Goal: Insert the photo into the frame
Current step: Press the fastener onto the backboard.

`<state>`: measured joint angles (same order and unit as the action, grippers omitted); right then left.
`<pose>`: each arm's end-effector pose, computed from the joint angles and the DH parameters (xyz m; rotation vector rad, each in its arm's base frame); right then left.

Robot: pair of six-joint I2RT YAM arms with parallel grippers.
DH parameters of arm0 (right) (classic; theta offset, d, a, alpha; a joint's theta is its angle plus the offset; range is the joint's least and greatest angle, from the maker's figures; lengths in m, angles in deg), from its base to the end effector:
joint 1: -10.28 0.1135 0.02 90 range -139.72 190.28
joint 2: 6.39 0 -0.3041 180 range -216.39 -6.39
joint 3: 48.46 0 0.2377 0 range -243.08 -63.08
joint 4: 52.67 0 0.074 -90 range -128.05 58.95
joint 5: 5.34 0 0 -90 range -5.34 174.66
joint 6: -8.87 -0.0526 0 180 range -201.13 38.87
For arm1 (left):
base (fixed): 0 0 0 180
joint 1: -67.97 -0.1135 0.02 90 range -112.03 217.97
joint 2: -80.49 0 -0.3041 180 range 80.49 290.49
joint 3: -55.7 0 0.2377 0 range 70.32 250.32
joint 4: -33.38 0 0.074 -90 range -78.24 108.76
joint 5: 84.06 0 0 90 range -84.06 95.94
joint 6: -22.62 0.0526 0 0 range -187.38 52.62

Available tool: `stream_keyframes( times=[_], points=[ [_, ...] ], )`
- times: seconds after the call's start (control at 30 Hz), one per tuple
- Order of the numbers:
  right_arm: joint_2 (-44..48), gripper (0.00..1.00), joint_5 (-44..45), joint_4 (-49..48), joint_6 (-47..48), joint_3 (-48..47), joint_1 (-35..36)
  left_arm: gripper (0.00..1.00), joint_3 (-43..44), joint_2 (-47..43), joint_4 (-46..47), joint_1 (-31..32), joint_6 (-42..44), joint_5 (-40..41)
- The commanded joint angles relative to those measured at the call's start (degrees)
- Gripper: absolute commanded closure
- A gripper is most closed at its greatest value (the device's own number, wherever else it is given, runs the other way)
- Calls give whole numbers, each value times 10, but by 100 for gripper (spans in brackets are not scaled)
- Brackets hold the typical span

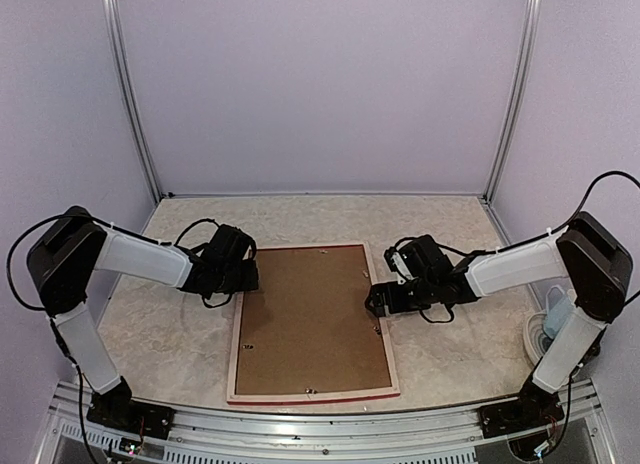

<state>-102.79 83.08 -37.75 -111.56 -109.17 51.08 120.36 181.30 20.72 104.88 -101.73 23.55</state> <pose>0.2468 0.2150 0.1792 -0.2422 2.5301 0.5583 0.2900 -0.1979 0.1786 -0.0853 2.3804 -0.2212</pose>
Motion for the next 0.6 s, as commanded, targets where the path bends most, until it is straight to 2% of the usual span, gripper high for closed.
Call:
stream_keyframes(
  times=[0.0,0.1,0.3,0.57],
  points=[
    [24,1,-7,-18,6,10,-5,56,3,20,-18,7,-6,-12],
    [27,1,-8,-19,5,12,-5,56,10,23,-42,10,-7,-5],
    [27,1,-13,-22,3,9,-5,54,32,7,-50,-1,0,65],
    [26,1,-18,-16,3,4,-5,53,120,37,-76,-44,33,68]
  ],
)
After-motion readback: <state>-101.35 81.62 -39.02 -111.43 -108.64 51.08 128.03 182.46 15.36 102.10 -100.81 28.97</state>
